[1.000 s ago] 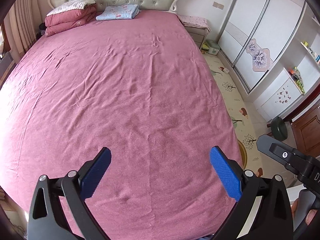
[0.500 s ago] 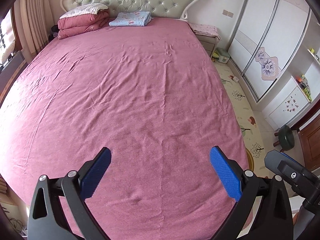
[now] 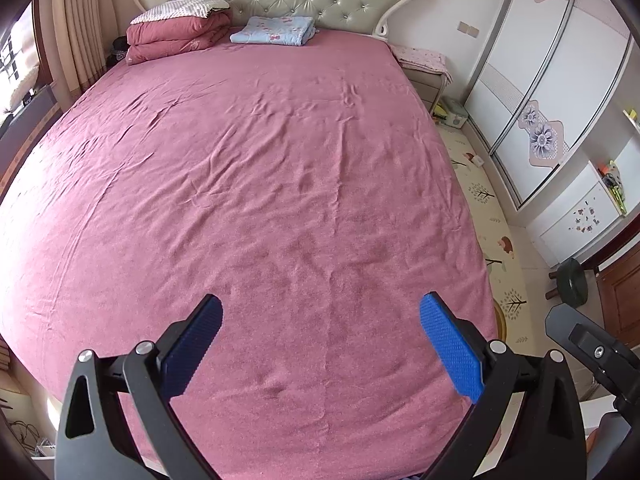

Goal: Collect trash

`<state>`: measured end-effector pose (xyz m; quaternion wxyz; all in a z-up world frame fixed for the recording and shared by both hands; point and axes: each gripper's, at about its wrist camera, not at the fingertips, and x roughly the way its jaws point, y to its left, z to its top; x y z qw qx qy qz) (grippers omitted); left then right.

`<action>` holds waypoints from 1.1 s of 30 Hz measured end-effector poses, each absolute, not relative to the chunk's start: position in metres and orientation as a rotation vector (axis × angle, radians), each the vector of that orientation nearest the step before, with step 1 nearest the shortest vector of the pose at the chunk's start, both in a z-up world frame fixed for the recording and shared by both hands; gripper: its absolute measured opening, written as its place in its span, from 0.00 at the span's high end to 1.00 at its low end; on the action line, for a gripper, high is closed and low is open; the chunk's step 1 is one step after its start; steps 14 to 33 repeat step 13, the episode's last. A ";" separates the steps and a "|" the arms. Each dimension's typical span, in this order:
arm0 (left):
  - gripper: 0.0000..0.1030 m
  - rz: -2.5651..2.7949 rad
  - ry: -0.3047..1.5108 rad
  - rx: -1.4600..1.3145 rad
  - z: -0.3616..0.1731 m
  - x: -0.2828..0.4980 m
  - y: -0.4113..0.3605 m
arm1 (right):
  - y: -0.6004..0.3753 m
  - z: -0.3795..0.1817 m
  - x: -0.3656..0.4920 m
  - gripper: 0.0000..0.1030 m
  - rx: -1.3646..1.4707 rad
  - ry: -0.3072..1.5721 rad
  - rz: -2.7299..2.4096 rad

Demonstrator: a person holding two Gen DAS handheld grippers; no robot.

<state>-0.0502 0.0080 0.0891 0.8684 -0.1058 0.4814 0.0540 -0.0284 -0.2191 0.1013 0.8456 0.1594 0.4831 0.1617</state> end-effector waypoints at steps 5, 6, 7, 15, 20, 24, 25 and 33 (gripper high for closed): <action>0.04 0.126 1.009 -0.227 0.089 -0.051 0.011 | -0.220 0.101 -0.028 0.14 0.334 1.020 0.343; 0.04 0.127 1.008 -0.230 0.089 -0.051 0.012 | -0.220 0.101 -0.028 0.14 0.334 1.021 0.342; 0.04 0.126 1.008 -0.236 0.090 -0.051 0.013 | -0.220 0.101 -0.028 0.14 0.333 1.020 0.342; 0.04 0.133 1.011 -0.233 0.089 -0.050 0.014 | -0.218 0.101 -0.028 0.14 0.334 1.019 0.341; 0.04 0.133 1.011 -0.233 0.089 -0.050 0.014 | -0.218 0.101 -0.028 0.14 0.334 1.019 0.341; 0.04 0.133 1.011 -0.233 0.089 -0.050 0.014 | -0.218 0.101 -0.028 0.14 0.334 1.019 0.341; 0.04 0.133 1.011 -0.233 0.089 -0.050 0.014 | -0.218 0.101 -0.028 0.14 0.334 1.019 0.341; 0.04 0.133 1.011 -0.233 0.089 -0.050 0.014 | -0.218 0.101 -0.028 0.14 0.334 1.019 0.341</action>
